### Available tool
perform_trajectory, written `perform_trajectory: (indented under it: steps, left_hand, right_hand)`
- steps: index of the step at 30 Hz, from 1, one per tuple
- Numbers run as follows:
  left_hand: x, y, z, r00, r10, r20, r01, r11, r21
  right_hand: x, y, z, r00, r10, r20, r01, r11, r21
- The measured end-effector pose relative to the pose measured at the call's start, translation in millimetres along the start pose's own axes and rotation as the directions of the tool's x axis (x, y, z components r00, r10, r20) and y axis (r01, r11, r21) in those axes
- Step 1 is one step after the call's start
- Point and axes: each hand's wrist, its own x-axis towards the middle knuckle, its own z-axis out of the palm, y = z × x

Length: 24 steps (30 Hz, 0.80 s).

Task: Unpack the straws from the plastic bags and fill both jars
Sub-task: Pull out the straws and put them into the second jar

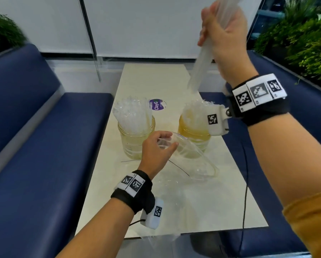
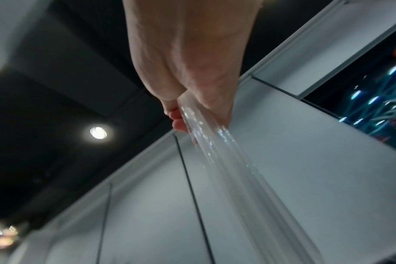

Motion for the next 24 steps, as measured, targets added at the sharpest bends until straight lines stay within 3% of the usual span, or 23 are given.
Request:
perform_trajectory:
  steps: [6, 10, 18, 24]
  left_hand:
    - [4.5, 4.5, -10.1, 0.999, 0.003, -0.037, -0.004, 1.0, -0.026]
    - [6.6, 2.2, -14.6, 0.999, 0.002, -0.035, -0.003, 0.999, -0.036]
    - [5.0, 3.0, -12.8, 1.0, -0.008, -0.025, 0.006, 0.998, -0.066]
    - [3.2, 3.6, -10.2, 1.0, -0.003, -0.017, 0.002, 0.997, -0.074]
  right_hand:
    - [-13.6, 98.9, -16.1, 0.956, 0.293, -0.002, -0.29, 0.944, -0.161]
    - [-37.8, 139.1, -24.3, 0.915, 0.403, -0.022, -0.392, 0.872, -0.292]
    - [-75.0, 171.2, -34.9, 0.901, 0.427, -0.081, -0.408, 0.766, -0.498]
    - [-79.3, 188.7, -38.2, 0.898, 0.423, -0.122, -0.354, 0.531, -0.77]
